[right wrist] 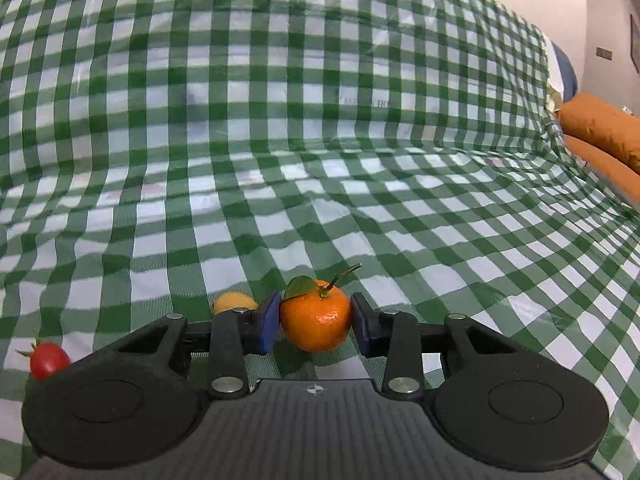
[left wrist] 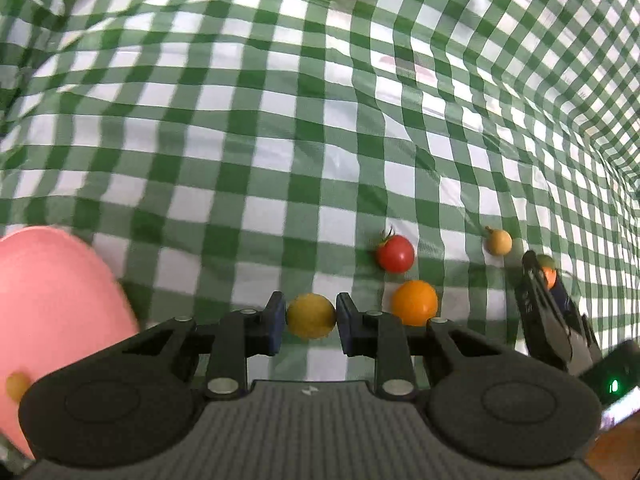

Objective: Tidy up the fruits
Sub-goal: 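Carry the mandarin and yellow tomato over the pink plate and open both grippers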

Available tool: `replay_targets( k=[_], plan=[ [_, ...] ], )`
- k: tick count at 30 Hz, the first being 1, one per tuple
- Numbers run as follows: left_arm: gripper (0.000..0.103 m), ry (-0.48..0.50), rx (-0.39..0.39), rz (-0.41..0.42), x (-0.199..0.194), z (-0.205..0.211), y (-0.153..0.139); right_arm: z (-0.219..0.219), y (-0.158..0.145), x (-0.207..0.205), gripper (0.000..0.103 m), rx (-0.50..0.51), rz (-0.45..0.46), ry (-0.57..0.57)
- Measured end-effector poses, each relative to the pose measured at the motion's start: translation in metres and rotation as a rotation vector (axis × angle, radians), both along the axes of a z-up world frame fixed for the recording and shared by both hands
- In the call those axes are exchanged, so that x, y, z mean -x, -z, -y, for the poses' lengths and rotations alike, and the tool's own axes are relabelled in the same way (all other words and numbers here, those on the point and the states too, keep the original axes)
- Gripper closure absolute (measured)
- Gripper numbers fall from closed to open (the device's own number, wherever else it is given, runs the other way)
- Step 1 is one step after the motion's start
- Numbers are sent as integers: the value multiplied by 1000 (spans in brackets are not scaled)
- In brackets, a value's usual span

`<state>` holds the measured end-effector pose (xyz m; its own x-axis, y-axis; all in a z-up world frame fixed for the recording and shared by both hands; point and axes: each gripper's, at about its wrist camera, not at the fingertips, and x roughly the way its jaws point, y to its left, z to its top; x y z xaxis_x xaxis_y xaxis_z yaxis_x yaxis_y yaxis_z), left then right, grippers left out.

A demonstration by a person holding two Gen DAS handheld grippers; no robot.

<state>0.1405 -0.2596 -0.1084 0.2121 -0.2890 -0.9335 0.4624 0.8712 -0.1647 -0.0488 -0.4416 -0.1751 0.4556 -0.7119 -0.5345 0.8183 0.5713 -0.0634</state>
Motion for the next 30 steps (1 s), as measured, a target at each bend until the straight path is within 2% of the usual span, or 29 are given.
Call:
replay_targets(
  k=[5, 9, 13, 18, 23, 26, 30],
  plan=[
    [73, 22, -34, 12, 20, -38, -30, -20, -17, 17, 64, 23, 47, 18],
    [73, 46, -51, 43, 45, -78, -51, -47, -50, 41, 64, -63, 129, -18],
    [73, 39, -51, 54, 69, -121, -68, -103, -86, 68, 64, -117, 201, -102],
    [73, 31, -59, 25, 100, -175, -78, -197, -111, 84, 64, -101, 113, -337],
    [73, 0, -29, 38, 121, -229, -91, -265, -141, 99, 64, -94, 102, -494],
    [73, -27, -6, 61, 132, -259, -97, -286, -158, 110, 64, -33, 81, -577],
    [73, -61, 29, 87, 145, -294, -102, -305, -176, 120, 64, -21, 79, -629]
  ],
)
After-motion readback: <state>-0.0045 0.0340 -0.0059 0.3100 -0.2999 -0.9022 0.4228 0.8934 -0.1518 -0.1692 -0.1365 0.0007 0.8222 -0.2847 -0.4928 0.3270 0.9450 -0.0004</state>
